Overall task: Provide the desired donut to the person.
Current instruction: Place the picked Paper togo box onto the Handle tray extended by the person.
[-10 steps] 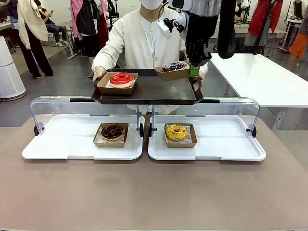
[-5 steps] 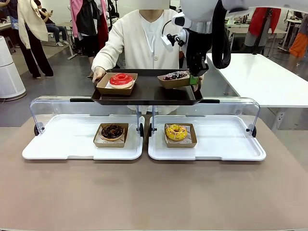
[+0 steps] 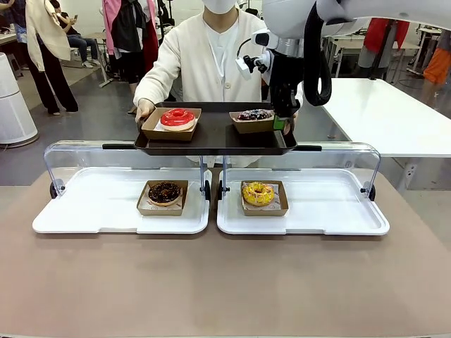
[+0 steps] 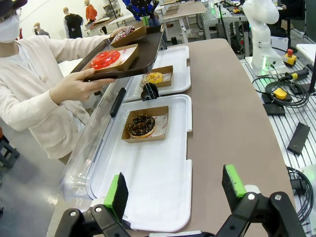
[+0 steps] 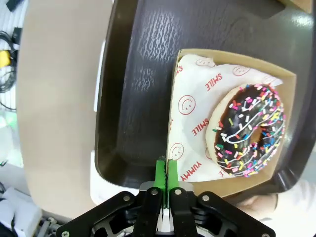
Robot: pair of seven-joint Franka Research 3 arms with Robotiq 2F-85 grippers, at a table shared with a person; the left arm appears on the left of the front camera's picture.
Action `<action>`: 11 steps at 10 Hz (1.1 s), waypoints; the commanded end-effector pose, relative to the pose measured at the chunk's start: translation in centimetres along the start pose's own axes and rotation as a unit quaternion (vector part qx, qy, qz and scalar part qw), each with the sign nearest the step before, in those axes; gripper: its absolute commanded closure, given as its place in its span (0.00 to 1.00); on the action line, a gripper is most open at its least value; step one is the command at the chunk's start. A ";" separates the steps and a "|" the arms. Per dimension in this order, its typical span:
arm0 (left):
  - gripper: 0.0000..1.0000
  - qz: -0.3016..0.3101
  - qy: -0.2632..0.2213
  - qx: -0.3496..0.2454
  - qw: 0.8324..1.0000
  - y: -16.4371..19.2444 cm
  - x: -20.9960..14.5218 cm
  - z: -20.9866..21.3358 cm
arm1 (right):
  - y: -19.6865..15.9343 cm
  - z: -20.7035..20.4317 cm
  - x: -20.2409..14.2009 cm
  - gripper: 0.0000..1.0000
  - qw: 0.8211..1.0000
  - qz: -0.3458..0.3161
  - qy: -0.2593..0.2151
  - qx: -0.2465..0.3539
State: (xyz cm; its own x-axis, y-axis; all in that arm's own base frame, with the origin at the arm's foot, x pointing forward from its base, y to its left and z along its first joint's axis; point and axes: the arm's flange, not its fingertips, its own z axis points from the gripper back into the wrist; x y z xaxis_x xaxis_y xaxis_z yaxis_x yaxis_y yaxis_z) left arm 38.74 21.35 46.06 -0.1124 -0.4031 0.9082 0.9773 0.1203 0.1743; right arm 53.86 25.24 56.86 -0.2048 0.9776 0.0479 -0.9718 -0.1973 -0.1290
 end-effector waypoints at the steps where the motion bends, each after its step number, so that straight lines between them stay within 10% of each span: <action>1: 0.00 -0.003 -0.002 0.002 1.000 -0.1 0.1 0.1 | -0.8 -0.2 0.2 0.98 0.999 -0.022 -0.023 -0.003; 3: 0.00 -0.003 -0.002 0.002 1.000 -0.1 0.1 0.1 | -0.9 -0.4 0.3 0.98 0.999 -0.022 -0.025 -0.005; 7: 0.00 -0.003 -0.002 0.002 1.000 -0.1 0.1 0.1 | -1.0 -0.5 0.3 0.00 0.999 -0.018 -0.028 -0.007; 11: 0.00 -0.003 -0.002 0.002 1.000 -0.1 0.1 0.1 | -0.9 -0.5 0.4 0.00 0.999 -0.014 -0.031 -0.006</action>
State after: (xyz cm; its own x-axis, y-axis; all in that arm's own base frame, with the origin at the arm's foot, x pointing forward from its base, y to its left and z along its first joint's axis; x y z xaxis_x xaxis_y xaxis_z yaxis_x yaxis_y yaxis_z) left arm 38.74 21.35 46.06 -0.1124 -0.4031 0.9082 0.9773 0.1203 0.1743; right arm 54.43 25.68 56.54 -0.1859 0.9792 0.0809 -0.9753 -0.1739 -0.1359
